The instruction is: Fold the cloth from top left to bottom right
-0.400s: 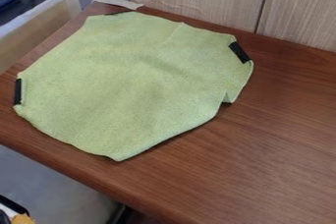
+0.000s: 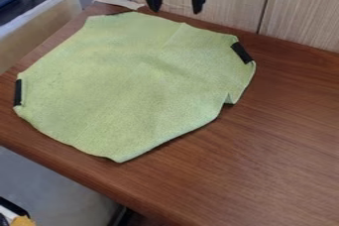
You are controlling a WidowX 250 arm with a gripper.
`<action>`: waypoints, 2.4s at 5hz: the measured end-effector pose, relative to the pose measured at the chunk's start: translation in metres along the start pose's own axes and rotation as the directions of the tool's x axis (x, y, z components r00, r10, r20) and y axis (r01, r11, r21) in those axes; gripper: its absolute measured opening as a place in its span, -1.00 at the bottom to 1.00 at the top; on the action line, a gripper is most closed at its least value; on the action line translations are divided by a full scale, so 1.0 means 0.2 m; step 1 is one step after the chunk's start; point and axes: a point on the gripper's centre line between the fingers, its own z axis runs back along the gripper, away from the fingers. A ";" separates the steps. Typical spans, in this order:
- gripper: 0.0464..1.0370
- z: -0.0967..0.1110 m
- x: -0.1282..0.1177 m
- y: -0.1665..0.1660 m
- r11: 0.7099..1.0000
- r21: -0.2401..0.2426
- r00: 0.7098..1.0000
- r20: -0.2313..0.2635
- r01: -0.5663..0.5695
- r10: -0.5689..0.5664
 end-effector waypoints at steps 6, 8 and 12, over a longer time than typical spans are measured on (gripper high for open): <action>0.93 -0.29 0.34 0.58 0.993 0.081 0.993 -0.071 -0.086 0.091; 0.93 -0.37 0.32 0.66 0.992 0.092 0.987 -0.128 -0.081 0.093; 0.30 -0.47 0.27 0.65 0.990 0.131 0.977 -0.202 -0.043 0.069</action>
